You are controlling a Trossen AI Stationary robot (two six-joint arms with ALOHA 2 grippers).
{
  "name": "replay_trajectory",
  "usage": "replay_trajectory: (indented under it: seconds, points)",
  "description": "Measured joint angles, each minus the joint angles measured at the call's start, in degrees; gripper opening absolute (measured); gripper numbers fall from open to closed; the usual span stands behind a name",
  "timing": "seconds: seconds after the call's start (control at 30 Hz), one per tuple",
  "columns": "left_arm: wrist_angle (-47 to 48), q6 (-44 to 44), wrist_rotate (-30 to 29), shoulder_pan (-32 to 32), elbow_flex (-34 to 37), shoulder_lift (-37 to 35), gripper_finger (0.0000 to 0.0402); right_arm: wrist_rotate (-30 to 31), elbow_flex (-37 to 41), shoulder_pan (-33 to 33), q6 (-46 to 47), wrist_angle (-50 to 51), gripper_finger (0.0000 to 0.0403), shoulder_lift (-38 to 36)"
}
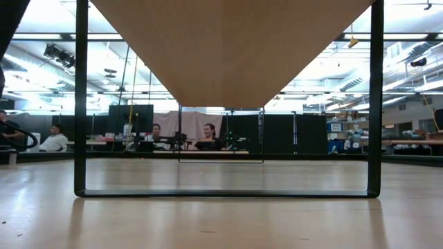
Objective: Place coffee mugs
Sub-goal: Put the green mug on the shelf
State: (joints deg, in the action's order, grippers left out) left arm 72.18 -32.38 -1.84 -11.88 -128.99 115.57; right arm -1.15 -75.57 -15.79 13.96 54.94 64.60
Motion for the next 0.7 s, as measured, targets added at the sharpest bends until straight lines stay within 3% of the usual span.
replay_trajectory:
  seconds: [0.47, 0.7]
  points:
    - [-1.7, -0.3, 3.6, 0.0, 0.0, 0.1, 0.0055, 0.0, 0.0, 0.0, 0.0, 0.0, 0.0165, 0.0]
    - [-2.8, -5.8, 3.5, -0.2, 0.1, 0.1, 0.0055, 0.0, 0.0, 0.0, 0.0, 0.0, 0.0165, 0.0]
